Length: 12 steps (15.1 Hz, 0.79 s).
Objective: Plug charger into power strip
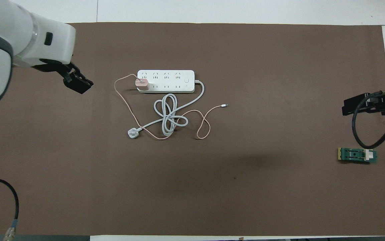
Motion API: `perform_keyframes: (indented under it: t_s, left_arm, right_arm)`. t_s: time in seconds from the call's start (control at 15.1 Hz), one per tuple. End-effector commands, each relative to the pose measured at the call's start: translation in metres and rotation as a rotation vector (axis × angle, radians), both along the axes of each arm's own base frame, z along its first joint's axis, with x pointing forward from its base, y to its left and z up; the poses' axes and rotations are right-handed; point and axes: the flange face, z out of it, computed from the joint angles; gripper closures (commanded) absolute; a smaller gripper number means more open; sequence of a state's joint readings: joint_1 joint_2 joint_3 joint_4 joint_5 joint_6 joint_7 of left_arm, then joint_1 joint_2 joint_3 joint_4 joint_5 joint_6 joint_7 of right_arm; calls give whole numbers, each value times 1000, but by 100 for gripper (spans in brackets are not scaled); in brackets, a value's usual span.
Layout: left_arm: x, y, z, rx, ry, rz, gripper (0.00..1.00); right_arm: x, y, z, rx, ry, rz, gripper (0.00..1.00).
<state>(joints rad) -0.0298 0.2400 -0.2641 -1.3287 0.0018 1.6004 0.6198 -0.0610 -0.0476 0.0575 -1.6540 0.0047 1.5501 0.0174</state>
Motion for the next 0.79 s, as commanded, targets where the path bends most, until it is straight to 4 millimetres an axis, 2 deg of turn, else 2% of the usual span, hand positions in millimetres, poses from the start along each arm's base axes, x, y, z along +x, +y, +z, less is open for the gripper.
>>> perform_keyframes:
  t_s: [0.0, 0.13, 0.2, 0.26, 0.4, 0.46, 0.53, 0.66, 0.73]
  left_arm:
    - [-12, 53, 12, -23, 75, 264, 0]
    - [-18, 95, 17, -5, 124, 433, 0]
    - [-21, 108, 21, 6, 130, 505, 0]
    - [-29, 118, 32, 14, 117, 590, 0]
    - [-36, 129, 46, 19, 96, 712, 0]
    - [-41, 128, 48, 23, 96, 725, 0]
    - [-47, 130, 39, 44, 132, 744, 0]
    - [-66, 148, 37, 97, 221, 891, 0]
    - [-69, 151, 38, 108, 235, 941, 0]
  right_arm:
    - [-3, -2, 1, -22, -1, -14, 0]
    - [-3, -2, 1, -22, -1, -14, 0]
    - [-3, -2, 2, -22, -3, -14, 0]
    - [-3, -2, 2, -22, -3, -14, 0]
    - [-3, -2, 1, -22, -1, -14, 0]
    - [-3, -2, 1, -22, -1, -14, 0]
    - [-3, -2, 1, -22, -1, -14, 0]
    - [-3, -2, 1, -22, -1, -12, 0]
    - [-3, -2, 1, -22, -1, -12, 0]
